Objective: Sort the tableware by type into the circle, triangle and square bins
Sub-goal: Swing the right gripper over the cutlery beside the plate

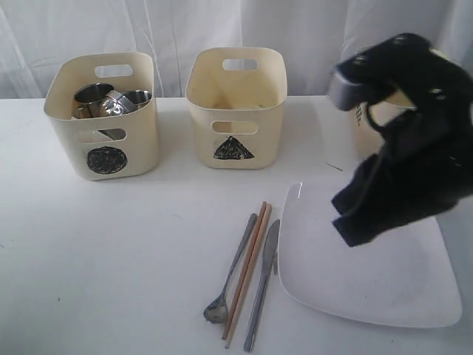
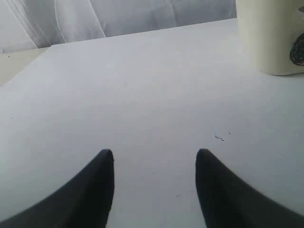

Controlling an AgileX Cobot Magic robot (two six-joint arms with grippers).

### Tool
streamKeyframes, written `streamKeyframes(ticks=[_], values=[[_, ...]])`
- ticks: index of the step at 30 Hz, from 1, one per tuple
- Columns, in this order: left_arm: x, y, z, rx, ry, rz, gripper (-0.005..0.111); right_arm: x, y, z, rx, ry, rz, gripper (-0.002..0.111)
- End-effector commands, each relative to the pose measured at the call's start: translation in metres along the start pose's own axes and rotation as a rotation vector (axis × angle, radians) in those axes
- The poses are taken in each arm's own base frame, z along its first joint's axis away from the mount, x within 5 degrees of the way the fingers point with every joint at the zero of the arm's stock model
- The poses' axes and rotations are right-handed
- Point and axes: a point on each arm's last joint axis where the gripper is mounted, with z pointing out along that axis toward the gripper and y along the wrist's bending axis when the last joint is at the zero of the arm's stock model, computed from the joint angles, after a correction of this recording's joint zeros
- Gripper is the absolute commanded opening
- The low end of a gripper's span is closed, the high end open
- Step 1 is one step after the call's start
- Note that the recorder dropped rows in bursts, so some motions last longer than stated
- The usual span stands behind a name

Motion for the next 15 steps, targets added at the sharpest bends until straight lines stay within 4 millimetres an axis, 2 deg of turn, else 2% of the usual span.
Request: streamKeyframes(ticks=[1, 4, 9, 13, 15], values=[[0.001, 0.000, 0.000, 0.000, -0.006, -0.010, 0.056, -0.034, 0.005, 0.026, -0.070, 0.130, -0.084, 0.017], [0.001, 0.000, 0.000, 0.000, -0.006, -0.010, 0.056, -0.047, 0.009, 0.051, -0.095, 0.187, -0.094, 0.023], [0.001, 0.000, 0.000, 0.000, -0.006, -0.010, 0.056, -0.052, 0.014, 0.087, -0.116, 0.250, -0.109, 0.043], [0.001, 0.000, 0.000, 0.000, -0.006, -0.010, 0.056, -0.052, 0.011, 0.116, -0.109, 0.276, -0.085, 0.045], [0.001, 0.000, 0.000, 0.000, -0.006, -0.010, 0.056, -0.051, 0.011, 0.128, -0.103, 0.301, 0.001, 0.045]])
